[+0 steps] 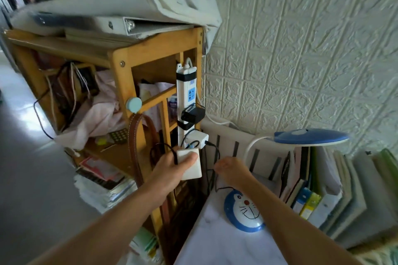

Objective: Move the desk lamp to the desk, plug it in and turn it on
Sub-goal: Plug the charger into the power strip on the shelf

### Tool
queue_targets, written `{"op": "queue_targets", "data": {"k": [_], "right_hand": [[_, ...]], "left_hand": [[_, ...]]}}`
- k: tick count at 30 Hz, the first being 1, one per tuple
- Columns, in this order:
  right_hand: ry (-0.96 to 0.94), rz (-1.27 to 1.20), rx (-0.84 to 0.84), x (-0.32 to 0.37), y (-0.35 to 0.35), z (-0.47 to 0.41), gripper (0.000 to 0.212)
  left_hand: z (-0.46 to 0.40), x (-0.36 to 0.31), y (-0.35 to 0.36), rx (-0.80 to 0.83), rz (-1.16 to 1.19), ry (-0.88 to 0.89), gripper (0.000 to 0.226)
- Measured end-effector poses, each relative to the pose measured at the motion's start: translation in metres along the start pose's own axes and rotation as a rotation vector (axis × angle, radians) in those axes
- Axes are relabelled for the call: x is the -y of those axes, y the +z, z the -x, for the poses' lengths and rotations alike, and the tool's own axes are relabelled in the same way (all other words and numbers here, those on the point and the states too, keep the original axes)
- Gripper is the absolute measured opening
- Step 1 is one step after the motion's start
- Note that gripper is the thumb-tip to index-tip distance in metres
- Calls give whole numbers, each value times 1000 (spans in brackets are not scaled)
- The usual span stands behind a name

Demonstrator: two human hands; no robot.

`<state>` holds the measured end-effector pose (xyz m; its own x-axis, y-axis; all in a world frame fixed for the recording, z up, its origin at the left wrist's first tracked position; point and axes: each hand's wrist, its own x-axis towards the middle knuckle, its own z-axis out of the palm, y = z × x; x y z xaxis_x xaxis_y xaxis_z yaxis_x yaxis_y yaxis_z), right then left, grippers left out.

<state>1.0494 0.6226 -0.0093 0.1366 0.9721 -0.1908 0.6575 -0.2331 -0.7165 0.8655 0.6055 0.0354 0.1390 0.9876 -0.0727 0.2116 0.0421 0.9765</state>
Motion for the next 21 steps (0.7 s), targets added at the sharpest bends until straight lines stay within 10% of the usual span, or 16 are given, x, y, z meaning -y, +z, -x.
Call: {"op": "queue_targets", "data": {"k": [9,21], "right_hand": [[33,-796,-7,84,-30,5,22],[58,-933,-363,81,-59,38,22]], "left_hand": [[10,-29,-13,177,62,45,16],[12,-42,-14,285,-20,216,9]]}}
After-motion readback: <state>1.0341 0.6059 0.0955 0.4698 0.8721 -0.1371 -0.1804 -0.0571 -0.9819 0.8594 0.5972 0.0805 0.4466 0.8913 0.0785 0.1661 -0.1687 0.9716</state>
